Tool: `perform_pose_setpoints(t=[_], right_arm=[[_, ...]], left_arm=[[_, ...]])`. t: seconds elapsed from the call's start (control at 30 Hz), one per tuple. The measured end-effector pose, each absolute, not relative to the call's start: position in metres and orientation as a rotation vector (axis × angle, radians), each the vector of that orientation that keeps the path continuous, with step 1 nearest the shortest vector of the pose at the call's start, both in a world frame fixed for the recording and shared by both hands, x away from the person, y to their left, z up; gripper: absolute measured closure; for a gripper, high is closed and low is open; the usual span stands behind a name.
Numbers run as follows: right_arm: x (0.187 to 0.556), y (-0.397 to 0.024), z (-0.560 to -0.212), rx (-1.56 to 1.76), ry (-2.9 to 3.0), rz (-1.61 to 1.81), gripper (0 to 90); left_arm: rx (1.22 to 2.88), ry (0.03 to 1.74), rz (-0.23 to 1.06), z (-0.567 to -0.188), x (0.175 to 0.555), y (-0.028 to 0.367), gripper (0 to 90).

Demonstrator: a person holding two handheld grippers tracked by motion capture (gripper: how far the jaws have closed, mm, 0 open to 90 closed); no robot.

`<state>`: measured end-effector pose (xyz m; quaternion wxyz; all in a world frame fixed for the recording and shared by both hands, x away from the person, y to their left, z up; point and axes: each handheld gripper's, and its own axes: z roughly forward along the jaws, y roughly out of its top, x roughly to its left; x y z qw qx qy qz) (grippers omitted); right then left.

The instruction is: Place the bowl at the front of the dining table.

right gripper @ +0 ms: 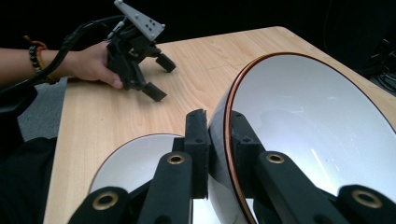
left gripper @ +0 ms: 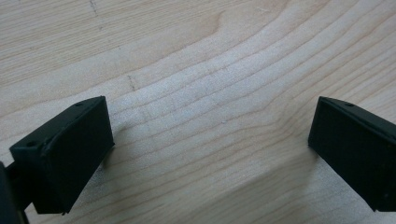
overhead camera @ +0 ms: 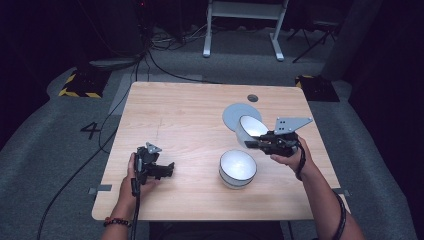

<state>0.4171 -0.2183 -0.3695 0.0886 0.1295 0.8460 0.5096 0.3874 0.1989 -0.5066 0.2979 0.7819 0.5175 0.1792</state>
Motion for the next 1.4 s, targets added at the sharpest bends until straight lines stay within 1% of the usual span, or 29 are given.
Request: perform_pose_setpoints(t=[0.8, 1.4], right_arm=[[0.442, -0.213, -0.367, 0.440, 2.488, 1.451, 80.9], [0.472, -0.205, -0.386, 0.513, 2.487, 1.369, 80.9]], left_arm=[[2.074, 1.379, 0.480, -0.507, 0.387, 0.199, 0.1], [2.075, 1.380, 0.479, -0.507, 0.387, 0.199, 0.0]])
